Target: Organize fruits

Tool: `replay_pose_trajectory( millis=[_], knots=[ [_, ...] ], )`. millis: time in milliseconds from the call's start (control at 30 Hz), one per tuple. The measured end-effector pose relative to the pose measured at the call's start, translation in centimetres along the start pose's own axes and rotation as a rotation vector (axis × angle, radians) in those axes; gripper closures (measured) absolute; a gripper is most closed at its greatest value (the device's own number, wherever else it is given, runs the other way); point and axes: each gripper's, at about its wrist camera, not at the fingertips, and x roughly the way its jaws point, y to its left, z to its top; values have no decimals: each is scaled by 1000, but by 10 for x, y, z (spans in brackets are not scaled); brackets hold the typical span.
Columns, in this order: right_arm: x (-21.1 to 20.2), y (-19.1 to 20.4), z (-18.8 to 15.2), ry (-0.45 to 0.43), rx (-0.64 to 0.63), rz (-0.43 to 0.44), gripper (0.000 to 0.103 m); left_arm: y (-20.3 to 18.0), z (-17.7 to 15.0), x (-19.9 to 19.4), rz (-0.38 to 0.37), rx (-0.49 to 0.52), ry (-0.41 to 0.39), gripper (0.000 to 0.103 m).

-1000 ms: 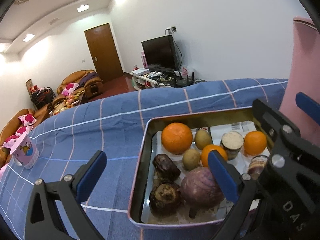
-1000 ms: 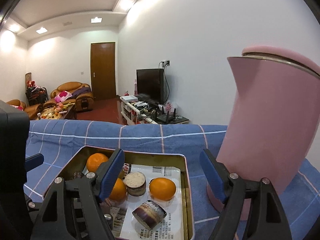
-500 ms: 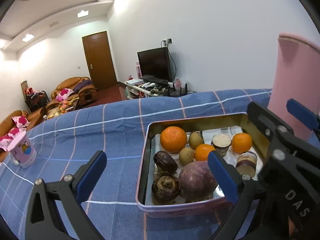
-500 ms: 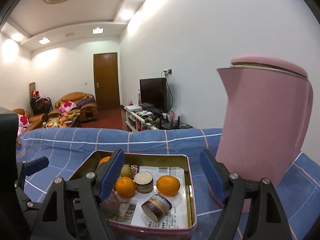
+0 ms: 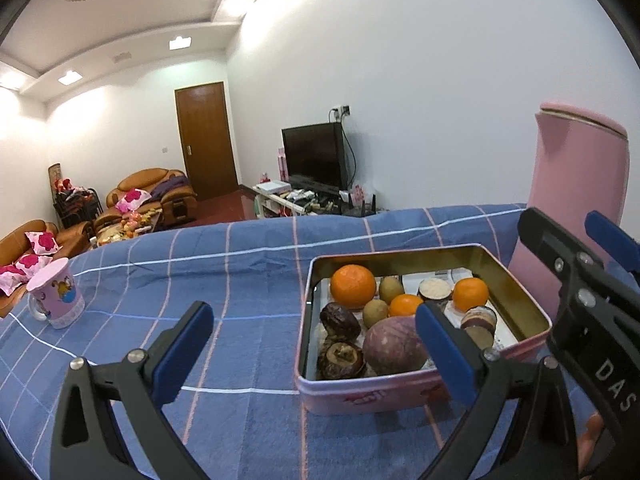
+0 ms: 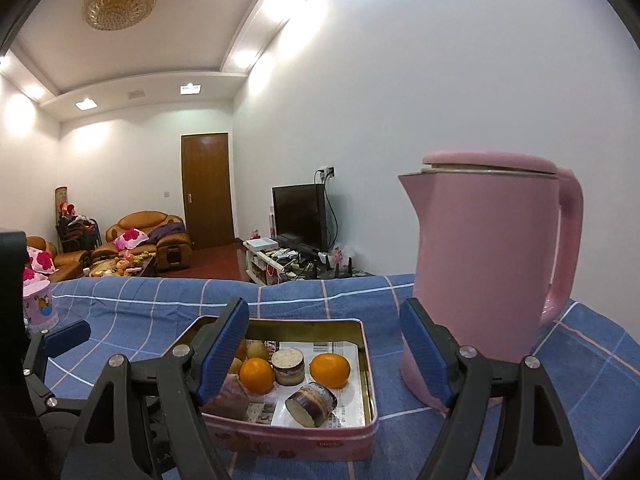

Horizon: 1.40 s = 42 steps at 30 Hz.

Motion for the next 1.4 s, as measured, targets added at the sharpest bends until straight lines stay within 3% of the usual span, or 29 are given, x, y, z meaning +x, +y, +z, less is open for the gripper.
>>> replay_pose_trajectory(
  millis=[433, 1400],
  knots=[
    [-32, 8, -3, -76, -33, -19, 24, 4, -10, -27, -25, -8, -40, 0],
    [-41, 14, -4, -85, -52, -16, 23, 11, -13, -27, -18, -35, -45, 0]
  ],
)
